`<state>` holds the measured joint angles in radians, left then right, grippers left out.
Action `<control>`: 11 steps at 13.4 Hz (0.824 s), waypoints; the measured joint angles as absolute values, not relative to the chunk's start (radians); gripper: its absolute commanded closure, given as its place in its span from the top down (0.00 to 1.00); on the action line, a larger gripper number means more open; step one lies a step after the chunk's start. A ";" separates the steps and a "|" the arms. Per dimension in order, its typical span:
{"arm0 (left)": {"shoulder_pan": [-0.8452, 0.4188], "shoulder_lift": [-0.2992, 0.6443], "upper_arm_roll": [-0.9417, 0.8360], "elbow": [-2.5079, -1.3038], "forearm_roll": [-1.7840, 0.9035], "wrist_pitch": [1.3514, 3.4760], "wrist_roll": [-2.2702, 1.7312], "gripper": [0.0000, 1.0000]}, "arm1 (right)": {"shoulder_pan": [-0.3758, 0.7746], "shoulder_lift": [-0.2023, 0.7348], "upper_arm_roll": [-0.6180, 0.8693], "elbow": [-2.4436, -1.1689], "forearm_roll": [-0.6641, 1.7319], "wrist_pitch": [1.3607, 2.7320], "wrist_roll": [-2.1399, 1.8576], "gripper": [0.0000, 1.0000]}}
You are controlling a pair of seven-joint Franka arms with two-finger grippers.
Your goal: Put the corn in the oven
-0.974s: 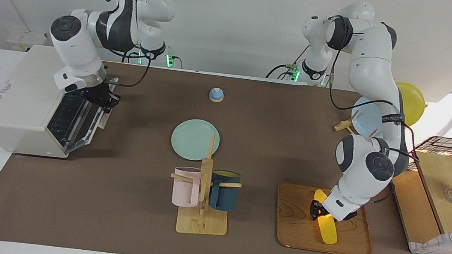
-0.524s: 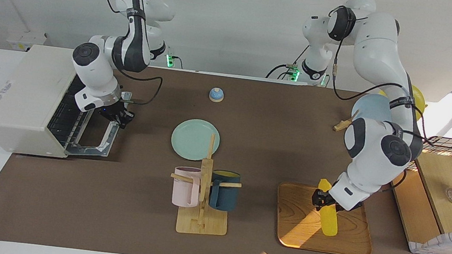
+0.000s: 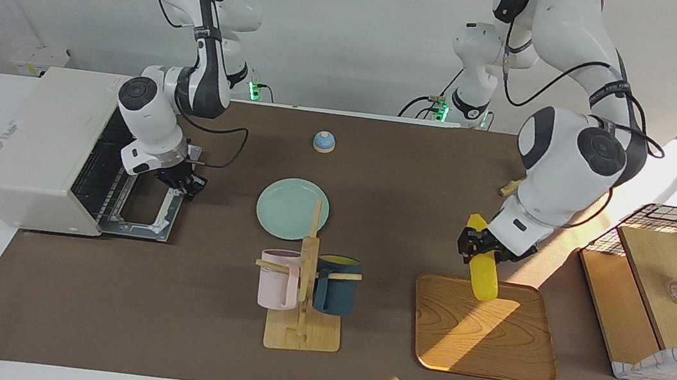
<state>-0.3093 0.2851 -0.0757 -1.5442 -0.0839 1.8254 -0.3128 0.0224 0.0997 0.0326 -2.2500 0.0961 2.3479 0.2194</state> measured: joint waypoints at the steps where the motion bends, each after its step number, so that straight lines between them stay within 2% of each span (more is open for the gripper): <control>1: -0.345 0.243 -0.076 -1.612 -0.093 1.844 -0.353 0.00 | 0.038 0.104 0.033 -2.199 0.096 2.283 0.231 0.00; 3: -0.414 0.186 -0.077 -1.727 -0.107 1.925 -0.413 0.00 | 0.046 0.112 0.031 -2.077 0.096 2.132 0.239 0.00; 4: -0.452 0.168 -0.077 -1.779 -0.109 1.982 -0.444 0.00 | 0.044 0.113 0.025 -2.029 0.096 2.068 0.239 0.11; 6: -0.539 0.154 -0.077 -1.859 -0.110 2.096 -0.538 0.00 | 0.041 0.113 0.014 -1.984 0.095 2.006 0.239 0.20; 10: -0.697 0.204 -0.077 -1.907 -0.111 2.289 -0.716 0.00 | 0.035 0.120 0.012 -1.981 0.095 2.005 0.239 0.56; 11: -0.729 0.234 -0.077 -1.906 -0.111 2.340 -0.755 0.00 | 0.035 0.121 0.012 -1.981 0.095 2.005 0.239 0.70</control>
<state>-0.7290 0.2342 -0.0767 -1.9060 -0.1105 2.3396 -0.7551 0.0354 0.1207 0.0121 -1.9814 0.0949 2.0053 0.2388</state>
